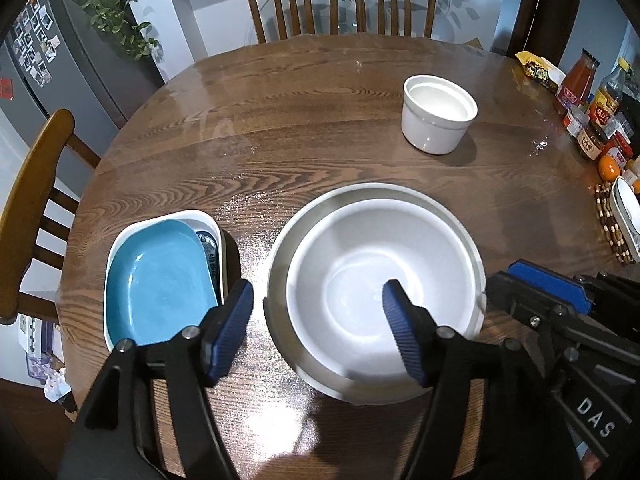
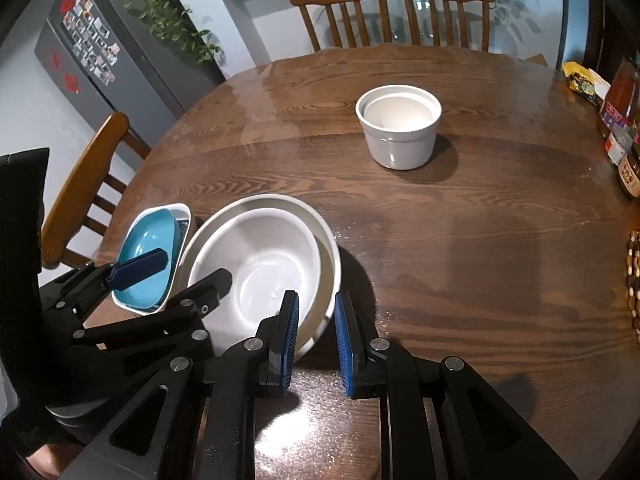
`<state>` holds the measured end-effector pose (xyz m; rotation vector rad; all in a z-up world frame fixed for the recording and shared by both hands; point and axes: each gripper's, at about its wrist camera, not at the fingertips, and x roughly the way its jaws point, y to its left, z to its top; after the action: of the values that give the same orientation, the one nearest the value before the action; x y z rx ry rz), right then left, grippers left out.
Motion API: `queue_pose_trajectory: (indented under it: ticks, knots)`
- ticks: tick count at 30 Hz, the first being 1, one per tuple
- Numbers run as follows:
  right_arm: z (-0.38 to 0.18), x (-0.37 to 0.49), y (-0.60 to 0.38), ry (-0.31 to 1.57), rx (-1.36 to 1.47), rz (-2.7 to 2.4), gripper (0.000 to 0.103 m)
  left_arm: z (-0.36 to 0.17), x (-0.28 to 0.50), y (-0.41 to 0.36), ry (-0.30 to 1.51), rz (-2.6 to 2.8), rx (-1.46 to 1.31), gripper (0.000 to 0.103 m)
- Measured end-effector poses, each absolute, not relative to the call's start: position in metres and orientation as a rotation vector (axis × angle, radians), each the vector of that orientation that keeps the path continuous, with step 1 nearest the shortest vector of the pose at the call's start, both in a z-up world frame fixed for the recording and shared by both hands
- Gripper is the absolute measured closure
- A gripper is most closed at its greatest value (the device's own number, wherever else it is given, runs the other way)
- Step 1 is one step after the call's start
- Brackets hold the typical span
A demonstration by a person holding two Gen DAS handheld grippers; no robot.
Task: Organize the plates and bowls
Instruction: 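Move the left gripper back away from the nested bowls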
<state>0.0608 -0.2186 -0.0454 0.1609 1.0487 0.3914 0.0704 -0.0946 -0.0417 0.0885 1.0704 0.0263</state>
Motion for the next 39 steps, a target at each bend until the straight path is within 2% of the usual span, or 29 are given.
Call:
queue_pose_trajectory:
  ticks: [2,4,6,8,20,28,29,31,32,39]
  knots:
    - [-0.044,0.059,-0.223,1.041,0.175,0.381,0.085,-0.040,0.069,-0.096,1.066,0.026,0.092,0.031]
    - [-0.043,0.057,-0.229,1.032,0.195,0.366,0.079,-0.038,0.067,-0.098,1.064,0.025,0.097,0.029]
    - [-0.042,0.055,-0.237,1.022,0.222,0.352,0.062,-0.036,0.065,-0.099,1.062,0.024,0.102,0.023]
    - [-0.040,0.052,-0.246,1.008,0.249,0.336,0.057,-0.034,0.063,-0.101,1.054,0.020,0.107,0.019]
    - [-0.005,0.034,-0.294,0.895,0.297,0.257,0.057,0.002,0.052,-0.123,0.957,-0.030,0.142,0.018]
    - [0.065,0.031,-0.330,0.740,0.299,0.257,0.057,0.076,0.063,-0.130,0.829,-0.075,0.133,0.018]
    - [0.074,0.031,-0.334,0.720,0.296,0.252,0.057,0.087,0.065,-0.131,0.805,-0.069,0.136,0.017]
    - [0.094,0.031,-0.340,0.678,0.273,0.235,0.056,0.110,0.070,-0.133,0.764,-0.076,0.132,0.008]
    - [0.103,0.032,-0.342,0.662,0.264,0.229,0.056,0.115,0.071,-0.133,0.755,-0.080,0.125,0.006]
    - [0.144,0.054,-0.344,0.605,0.222,0.222,0.056,0.157,0.098,-0.144,0.685,-0.073,0.115,0.006]
